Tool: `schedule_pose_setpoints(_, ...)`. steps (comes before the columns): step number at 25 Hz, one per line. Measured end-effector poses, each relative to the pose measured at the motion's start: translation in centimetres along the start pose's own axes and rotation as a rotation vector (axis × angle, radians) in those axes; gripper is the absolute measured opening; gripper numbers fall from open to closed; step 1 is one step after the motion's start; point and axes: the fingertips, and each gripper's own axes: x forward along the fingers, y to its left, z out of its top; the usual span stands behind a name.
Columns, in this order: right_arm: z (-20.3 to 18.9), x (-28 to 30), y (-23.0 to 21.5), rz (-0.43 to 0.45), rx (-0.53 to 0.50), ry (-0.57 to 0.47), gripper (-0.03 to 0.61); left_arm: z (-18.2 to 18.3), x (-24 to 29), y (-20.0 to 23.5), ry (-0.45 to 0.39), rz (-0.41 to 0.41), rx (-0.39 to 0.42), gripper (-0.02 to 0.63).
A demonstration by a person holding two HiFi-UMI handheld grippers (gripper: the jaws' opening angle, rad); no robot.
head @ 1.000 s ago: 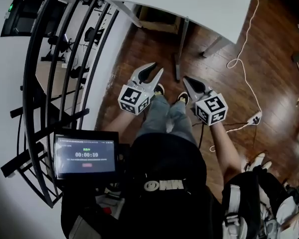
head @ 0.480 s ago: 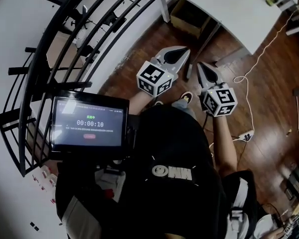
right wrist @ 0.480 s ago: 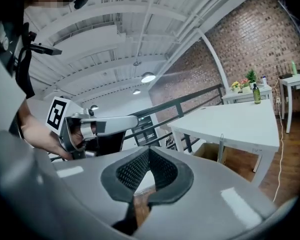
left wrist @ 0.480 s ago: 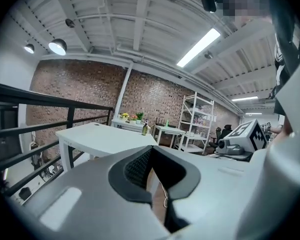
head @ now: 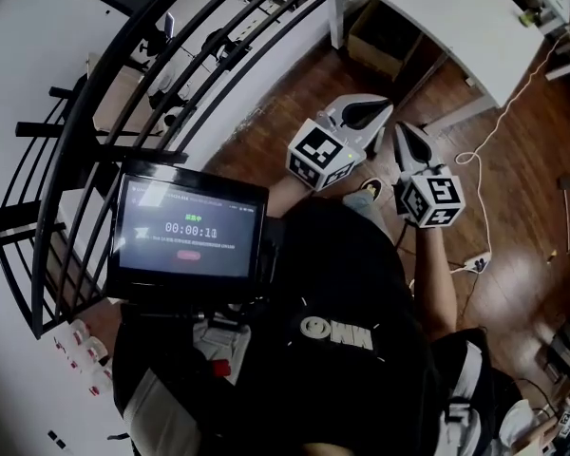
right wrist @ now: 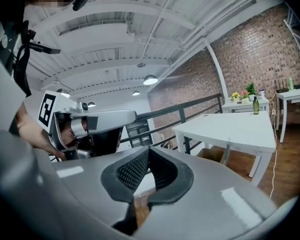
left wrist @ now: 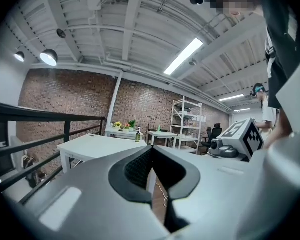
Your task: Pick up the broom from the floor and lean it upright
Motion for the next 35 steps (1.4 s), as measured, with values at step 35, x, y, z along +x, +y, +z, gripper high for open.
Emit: schedule_pose_setpoints(35, -0.3, -0.8, 5.7, -0.024, -0.070, -0.034, 0.005, -3.0, -5.2, -2.9, 0.006, -0.035, 0.078, 0.017)
